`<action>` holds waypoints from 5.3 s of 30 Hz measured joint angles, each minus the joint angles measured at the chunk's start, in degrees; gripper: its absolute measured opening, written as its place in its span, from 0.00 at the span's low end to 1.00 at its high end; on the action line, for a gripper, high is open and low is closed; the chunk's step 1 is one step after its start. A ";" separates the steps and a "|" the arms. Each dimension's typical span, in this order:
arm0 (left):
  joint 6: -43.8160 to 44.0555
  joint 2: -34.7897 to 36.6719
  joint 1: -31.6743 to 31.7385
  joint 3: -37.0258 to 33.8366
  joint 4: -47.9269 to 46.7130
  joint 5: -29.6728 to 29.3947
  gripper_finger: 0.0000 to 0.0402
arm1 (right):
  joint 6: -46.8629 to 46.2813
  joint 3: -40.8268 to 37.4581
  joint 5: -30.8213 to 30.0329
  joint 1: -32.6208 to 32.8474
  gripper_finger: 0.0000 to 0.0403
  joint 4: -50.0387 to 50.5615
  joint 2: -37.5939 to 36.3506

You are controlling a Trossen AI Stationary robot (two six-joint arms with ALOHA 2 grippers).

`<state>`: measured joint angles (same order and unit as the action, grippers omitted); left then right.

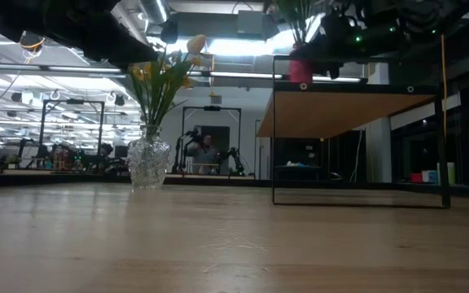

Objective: Pick and place flowers into a vace then onto a shelf
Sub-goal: Put the red vase on the shelf, then put the transparent vase on the shelf

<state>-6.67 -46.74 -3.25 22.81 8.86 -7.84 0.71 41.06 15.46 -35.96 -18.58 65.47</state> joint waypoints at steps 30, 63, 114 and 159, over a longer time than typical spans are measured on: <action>-0.16 0.00 -0.02 0.01 -0.02 -0.22 0.02 | 0.78 0.04 5.68 -9.69 0.60 -8.13 10.87; -0.09 0.00 -0.02 0.02 -0.07 -0.01 0.01 | -1.92 0.11 5.64 -9.65 0.80 -7.29 12.27; -0.10 -0.01 -0.02 0.02 -0.07 0.02 0.02 | 0.74 0.07 -1.51 8.54 0.08 21.55 -12.63; 10.82 -4.86 0.94 -4.77 -0.56 -29.47 0.71 | -1.92 -3.45 -36.42 46.60 0.01 8.24 -0.31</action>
<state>4.15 -51.60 -2.30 18.04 8.31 -37.31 -1.21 37.61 -20.96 10.65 -10.34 65.16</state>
